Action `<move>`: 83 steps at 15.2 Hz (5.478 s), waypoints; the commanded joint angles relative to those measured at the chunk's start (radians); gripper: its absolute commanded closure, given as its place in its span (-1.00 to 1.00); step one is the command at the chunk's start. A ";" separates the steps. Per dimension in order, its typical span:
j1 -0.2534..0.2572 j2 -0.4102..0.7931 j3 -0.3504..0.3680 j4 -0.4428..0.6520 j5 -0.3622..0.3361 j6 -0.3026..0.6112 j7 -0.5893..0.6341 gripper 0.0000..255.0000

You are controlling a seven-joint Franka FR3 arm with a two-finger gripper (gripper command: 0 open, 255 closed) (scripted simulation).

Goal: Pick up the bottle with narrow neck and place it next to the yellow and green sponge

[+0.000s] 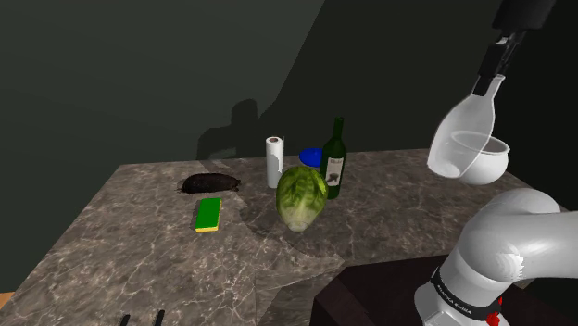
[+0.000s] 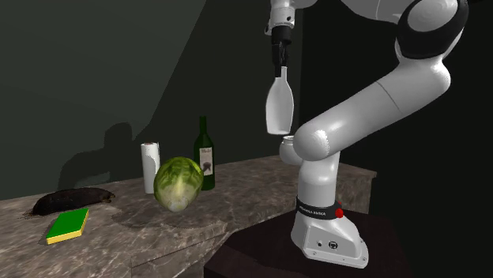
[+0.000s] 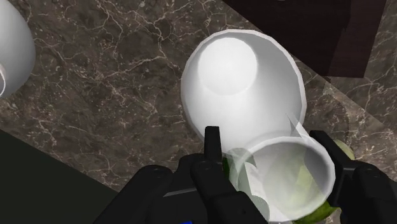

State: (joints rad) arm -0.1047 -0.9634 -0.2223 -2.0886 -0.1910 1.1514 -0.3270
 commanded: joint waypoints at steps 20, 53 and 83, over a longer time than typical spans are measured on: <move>0.015 0.215 0.169 0.271 0.158 -0.073 0.168 1.00; 0.175 1.097 0.764 1.036 0.116 0.028 0.892 1.00; 0.112 0.849 0.715 0.331 0.246 0.516 0.806 1.00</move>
State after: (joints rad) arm 0.0079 -0.1049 0.4940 -1.7338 0.0505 1.6512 0.4814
